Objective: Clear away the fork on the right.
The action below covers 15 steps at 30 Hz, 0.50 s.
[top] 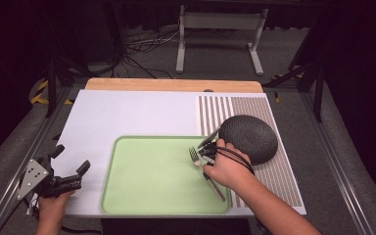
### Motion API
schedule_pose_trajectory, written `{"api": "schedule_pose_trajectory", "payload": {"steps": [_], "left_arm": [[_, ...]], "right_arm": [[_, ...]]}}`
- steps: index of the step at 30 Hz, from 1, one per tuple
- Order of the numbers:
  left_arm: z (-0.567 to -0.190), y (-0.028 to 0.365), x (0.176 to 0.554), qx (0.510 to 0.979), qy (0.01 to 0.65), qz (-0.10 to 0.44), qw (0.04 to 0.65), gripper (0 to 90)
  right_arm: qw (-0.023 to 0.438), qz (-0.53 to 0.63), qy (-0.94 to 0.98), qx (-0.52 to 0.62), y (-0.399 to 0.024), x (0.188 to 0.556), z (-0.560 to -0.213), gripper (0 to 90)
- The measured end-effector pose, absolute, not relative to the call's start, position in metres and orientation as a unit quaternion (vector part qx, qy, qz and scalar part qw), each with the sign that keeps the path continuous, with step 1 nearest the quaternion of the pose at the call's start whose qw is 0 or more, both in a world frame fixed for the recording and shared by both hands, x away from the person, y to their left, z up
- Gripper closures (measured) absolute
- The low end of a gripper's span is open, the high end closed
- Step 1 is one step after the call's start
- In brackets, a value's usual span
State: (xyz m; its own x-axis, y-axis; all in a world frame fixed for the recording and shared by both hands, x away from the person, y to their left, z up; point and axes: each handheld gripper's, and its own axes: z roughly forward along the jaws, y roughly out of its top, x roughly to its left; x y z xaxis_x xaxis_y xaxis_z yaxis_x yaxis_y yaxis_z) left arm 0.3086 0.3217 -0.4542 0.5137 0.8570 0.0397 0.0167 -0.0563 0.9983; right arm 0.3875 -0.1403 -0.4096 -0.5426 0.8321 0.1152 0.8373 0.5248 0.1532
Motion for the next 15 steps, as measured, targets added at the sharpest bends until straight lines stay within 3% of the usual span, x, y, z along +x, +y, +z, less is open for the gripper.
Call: {"api": "schedule_pose_trajectory", "payload": {"steps": [11, 15], "left_arm": [[-0.4544, 0.3211, 0.3087, 0.636, 0.344, 0.351, 0.595, 0.2], [-0.4545, 0.3212, 0.3086, 0.637, 0.344, 0.350, 0.595, 0.2]], "right_arm": [[0.012, -0.089, -0.872, -0.482, -0.1414, 0.3877, -0.4119, 82.6], [0.011, -0.097, -0.874, -0.475, -0.1417, 0.3886, -0.4098, 74.5]]}}
